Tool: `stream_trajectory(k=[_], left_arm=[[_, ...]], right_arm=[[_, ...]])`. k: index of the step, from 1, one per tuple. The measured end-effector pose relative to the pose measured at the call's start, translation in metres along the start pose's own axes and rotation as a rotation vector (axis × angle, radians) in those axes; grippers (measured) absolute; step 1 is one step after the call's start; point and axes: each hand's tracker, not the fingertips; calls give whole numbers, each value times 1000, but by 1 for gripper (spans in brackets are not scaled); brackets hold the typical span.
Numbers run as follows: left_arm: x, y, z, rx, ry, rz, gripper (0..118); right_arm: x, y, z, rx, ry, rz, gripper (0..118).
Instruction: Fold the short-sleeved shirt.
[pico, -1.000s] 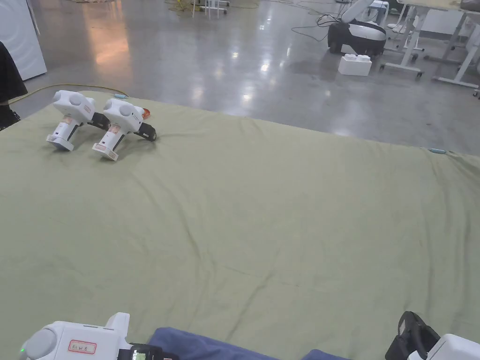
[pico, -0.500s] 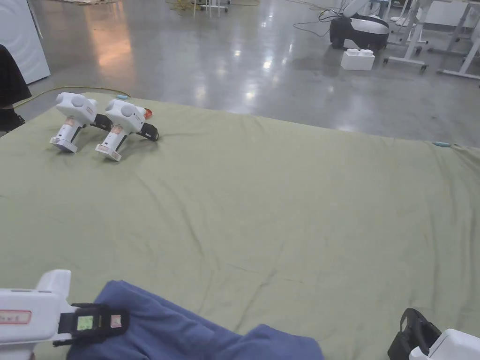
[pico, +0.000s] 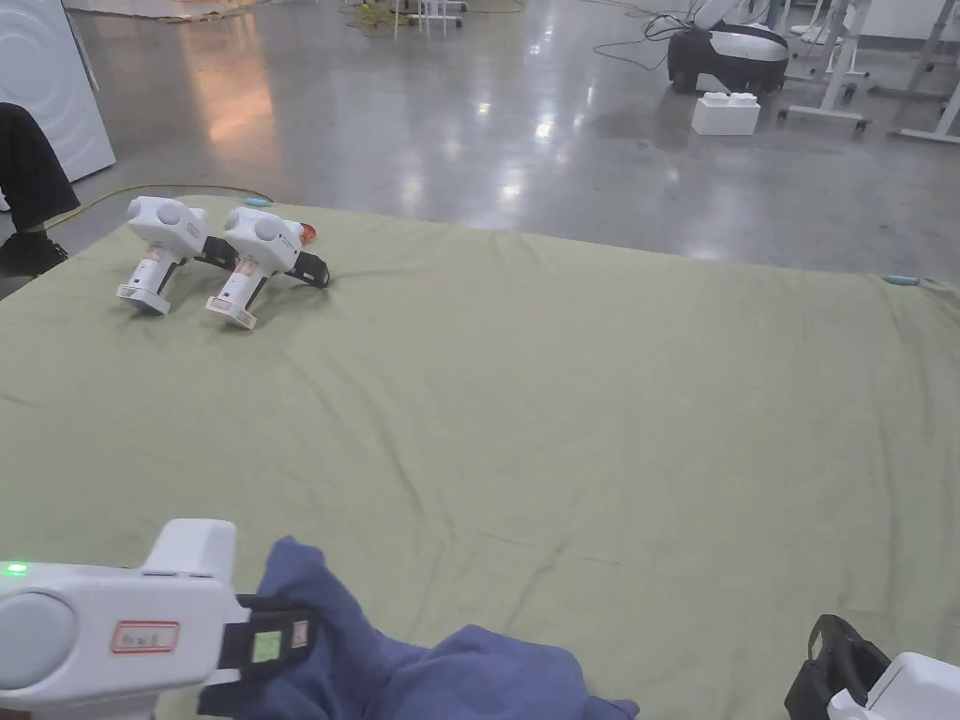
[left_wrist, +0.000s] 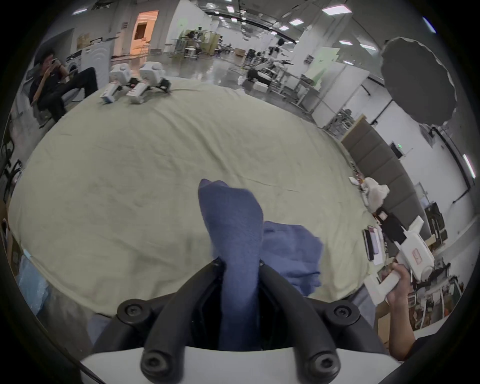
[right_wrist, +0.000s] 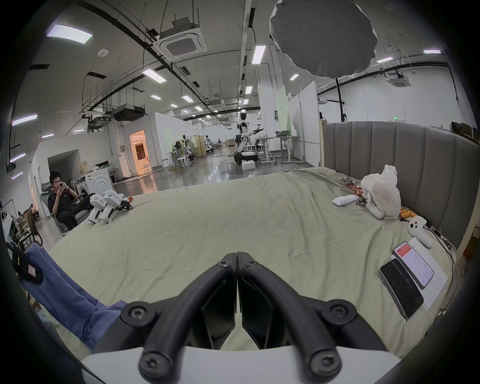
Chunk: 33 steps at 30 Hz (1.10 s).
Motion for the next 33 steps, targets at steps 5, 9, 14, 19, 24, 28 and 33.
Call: stream_trajectory(k=[5,9,14,19,24,28,33], left_arm=[[40,-10,-30,-41,-80,-59,7],[67,-19,-60,-76,-102,-78,7],[98,-37,-111,-137,-62,-138,7],[112,-48,-150,-170,-39,-126,8],[112,-49,-155,-175,-51,-80,19],[103,-36,-130,-146,-216,-23,70],[92,-24,-107,-71,-259,-5,45]], right_arm=[[2,-5,0,-12,-4,-18,0],[2,-10,2,-28,-5,-19,0],[3,-13,3,-40,-9,-29,0],[4,-14,4,-43,-14,-30,0],[5,-15,3,-48,-16,-30,0],[7,-16,4,-52,-18,-31,0],[9,-17,4,-56,-22,-36,0]])
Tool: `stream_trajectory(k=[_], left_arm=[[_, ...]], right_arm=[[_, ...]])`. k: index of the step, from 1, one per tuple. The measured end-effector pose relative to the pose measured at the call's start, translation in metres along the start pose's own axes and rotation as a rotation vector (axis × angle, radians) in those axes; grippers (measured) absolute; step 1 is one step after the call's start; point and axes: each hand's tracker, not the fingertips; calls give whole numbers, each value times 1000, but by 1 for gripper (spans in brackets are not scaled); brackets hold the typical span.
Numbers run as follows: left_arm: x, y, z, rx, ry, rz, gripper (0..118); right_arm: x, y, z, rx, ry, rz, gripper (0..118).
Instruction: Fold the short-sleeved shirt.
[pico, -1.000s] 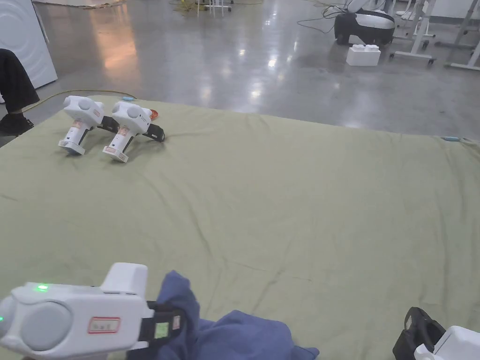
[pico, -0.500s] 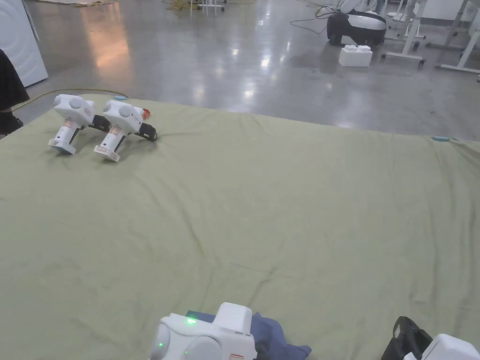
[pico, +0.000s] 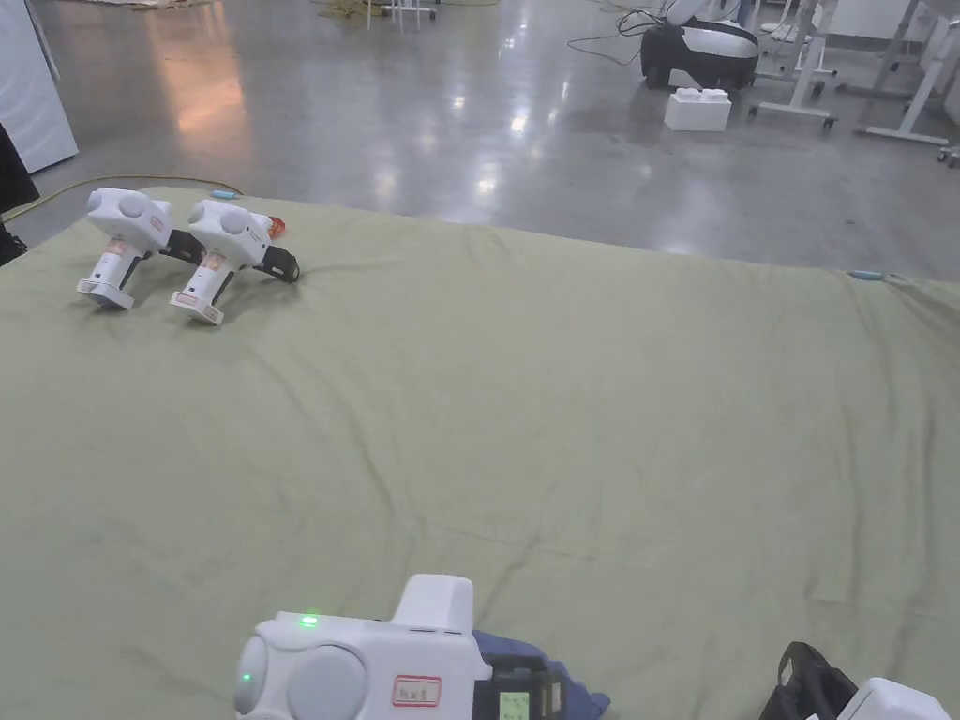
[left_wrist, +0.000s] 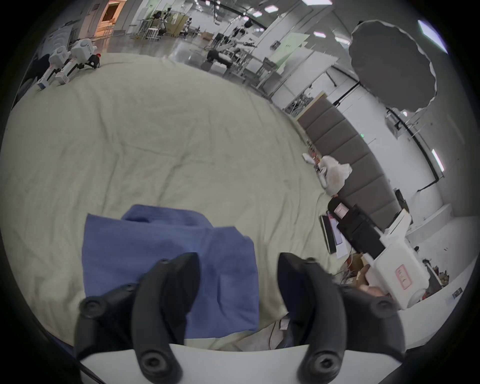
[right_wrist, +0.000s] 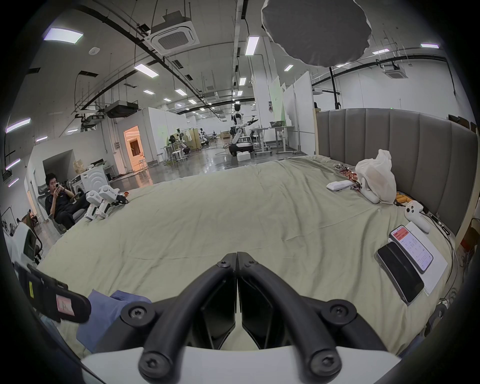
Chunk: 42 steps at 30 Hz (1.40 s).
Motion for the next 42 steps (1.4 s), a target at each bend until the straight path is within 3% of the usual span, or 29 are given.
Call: stream_trajectory(k=[1,2,4,8,17,22,26,28,36,42], left_arm=[[-3,1,-2,0,8,3,19],[-5,1,-8,-14,47,9,5],[-10,-4,-22,-62,107,10,3],[-13,-24,-57,-172,27,36,2],[-9,-49,-115,-155,-43,37,2],[-9,-50,-104,-129,-36,-15,2],[-5,-36,-63,17,-29,-97,2],[-5,-24,-37,120,6,-132,2],[-4,2,36,624,390,-341,2],[-9,5,58,803,548,-395,2]], right_arm=[[0,0,1,-1,-2,-2,0],[1,-1,1,-1,-3,-3,0],[1,-2,1,-5,-4,-4,0],[3,-5,1,-13,-10,-2,0],[7,-7,3,-23,-21,-2,0],[7,-5,4,-15,-18,12,0],[1,2,3,8,-16,44,0],[-6,7,2,37,-20,71,0],[-45,39,0,211,-16,177,0],[-63,59,3,331,-38,173,0]])
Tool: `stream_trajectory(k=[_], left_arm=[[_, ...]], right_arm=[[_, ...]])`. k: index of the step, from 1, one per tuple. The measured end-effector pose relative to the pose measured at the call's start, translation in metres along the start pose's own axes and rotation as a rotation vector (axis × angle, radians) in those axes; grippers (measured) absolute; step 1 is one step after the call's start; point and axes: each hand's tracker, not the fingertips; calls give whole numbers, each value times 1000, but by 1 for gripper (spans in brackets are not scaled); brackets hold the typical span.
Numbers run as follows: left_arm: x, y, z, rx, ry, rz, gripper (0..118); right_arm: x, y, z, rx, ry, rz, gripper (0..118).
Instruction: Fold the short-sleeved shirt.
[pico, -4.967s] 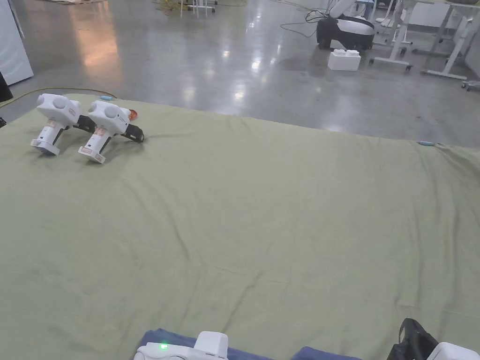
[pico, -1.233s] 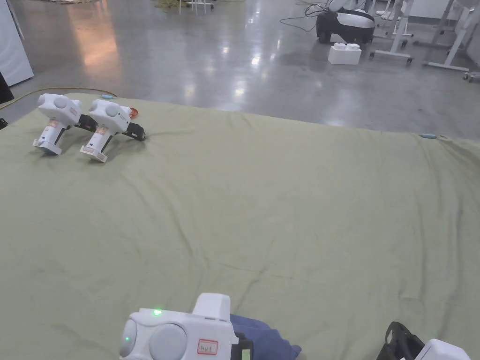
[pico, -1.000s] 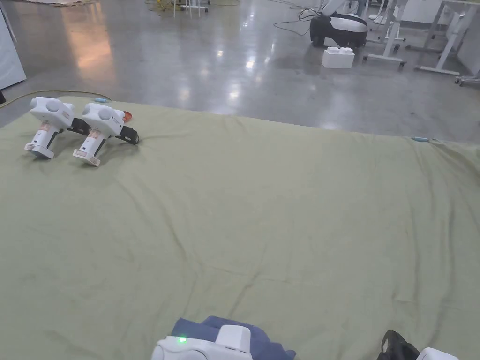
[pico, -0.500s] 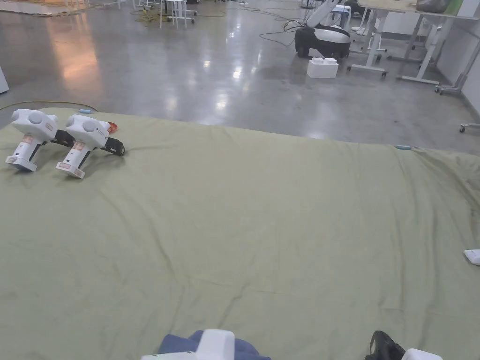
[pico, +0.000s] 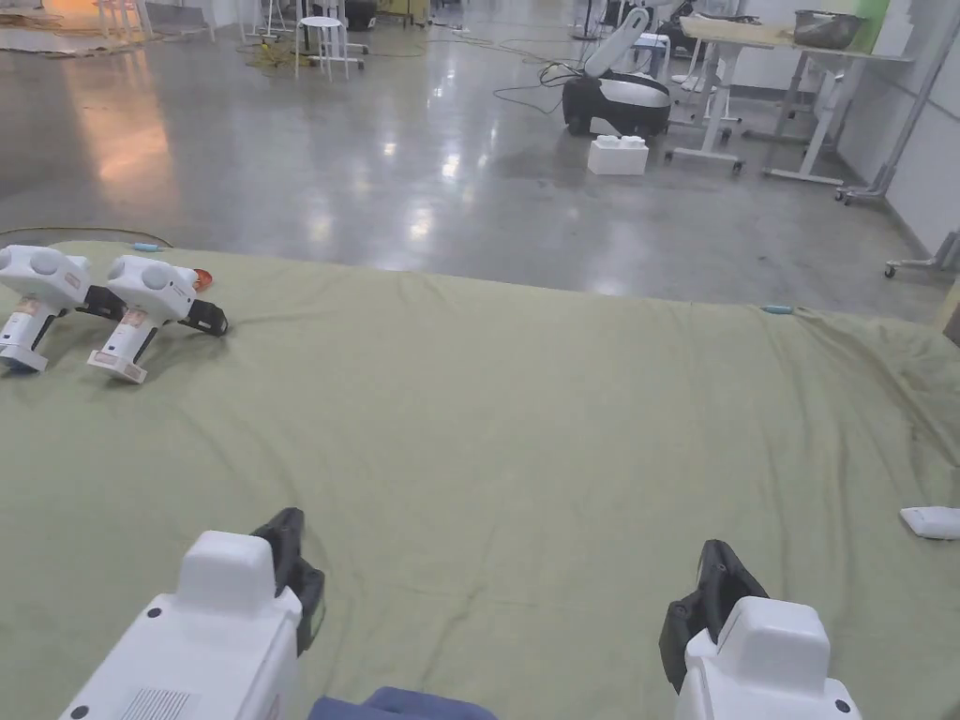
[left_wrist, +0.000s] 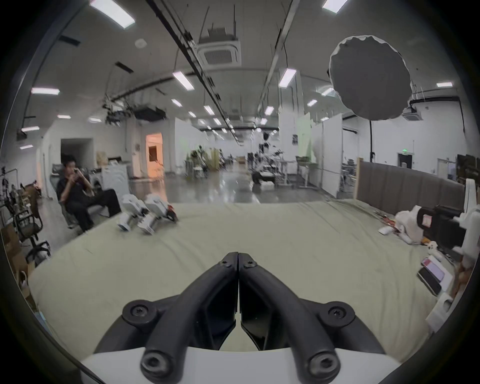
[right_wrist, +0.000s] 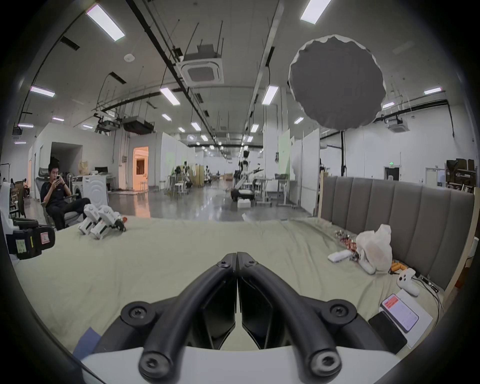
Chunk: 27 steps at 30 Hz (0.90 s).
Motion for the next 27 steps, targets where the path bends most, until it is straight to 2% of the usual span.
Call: stream_trajectory(k=[6,9,11,14,17,19,23,25,27], left_arm=[[-15,-3,4,28,41,-19,2],[-25,-11,7,6,31,-12,2],[-30,-20,9,-17,32,-9,2],[-42,-38,10,-94,30,38,2],[-54,-54,14,-165,29,81,2],[-64,-65,18,-206,30,117,2],[-80,-80,21,-306,-14,185,3],[-89,-88,19,-363,-50,241,7],[-99,-96,11,-427,-127,319,27]], right_arm=[[-3,9,3,30,-10,11,0],[-8,-2,18,-27,-8,2,0],[-20,-19,29,-106,34,-10,0],[-53,-52,44,-226,143,21,0],[-82,-80,52,-346,253,6,0],[-100,-102,51,-390,263,71,0],[-113,-135,50,-461,210,127,0],[-111,-151,45,-514,189,136,0],[-104,-165,41,-520,167,139,0]])
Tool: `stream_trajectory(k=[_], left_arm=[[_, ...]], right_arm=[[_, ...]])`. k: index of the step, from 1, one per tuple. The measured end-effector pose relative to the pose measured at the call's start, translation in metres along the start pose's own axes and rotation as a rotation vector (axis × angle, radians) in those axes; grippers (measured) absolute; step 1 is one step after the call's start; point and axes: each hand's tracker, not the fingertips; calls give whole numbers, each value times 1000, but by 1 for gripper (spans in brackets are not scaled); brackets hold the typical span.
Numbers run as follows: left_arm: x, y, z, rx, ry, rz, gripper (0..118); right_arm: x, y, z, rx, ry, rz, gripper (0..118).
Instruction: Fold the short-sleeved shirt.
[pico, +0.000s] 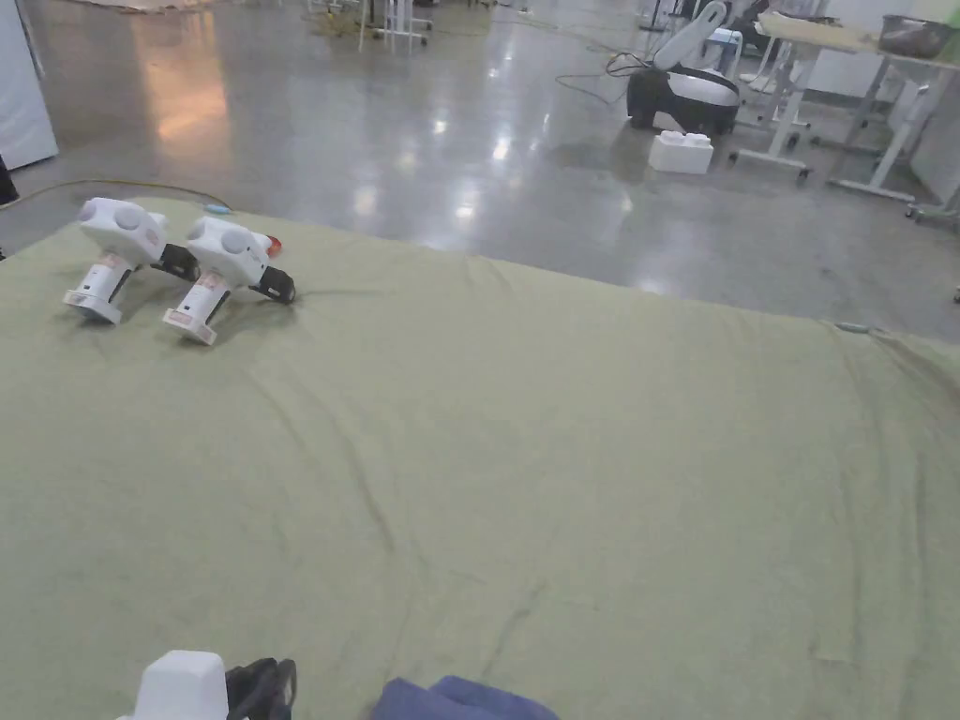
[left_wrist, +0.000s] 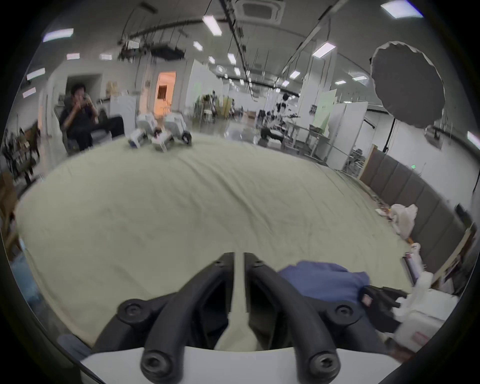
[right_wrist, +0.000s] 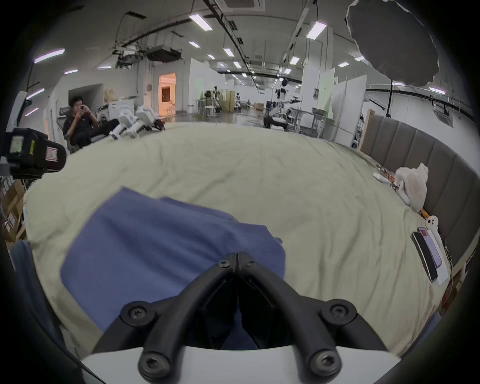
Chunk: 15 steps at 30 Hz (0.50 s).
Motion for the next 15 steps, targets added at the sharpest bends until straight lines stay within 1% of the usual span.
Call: stream_trajectory(k=[1,2,3,4,5,8,11,15], left_arm=[[-6,0,-6,-53,-57,28,41],[-9,0,-12,-107,-107,41,66],[-15,-1,-21,-164,-177,69,81],[-21,-3,-30,-194,-239,102,91],[-25,-5,-35,-210,-278,123,97],[-30,-8,-55,-267,-345,197,98],[-34,-12,-79,-341,-467,238,98],[-33,-27,-120,-545,-644,344,96]], right_arm=[[2,-2,-2,6,-7,7,0],[3,-2,-3,12,-17,22,0],[3,-1,-2,14,-21,25,0],[4,1,0,13,-19,18,0],[6,1,-1,10,-14,6,0],[7,1,1,6,-9,0,0],[7,1,1,8,-4,8,0],[8,5,7,3,9,-13,0]])
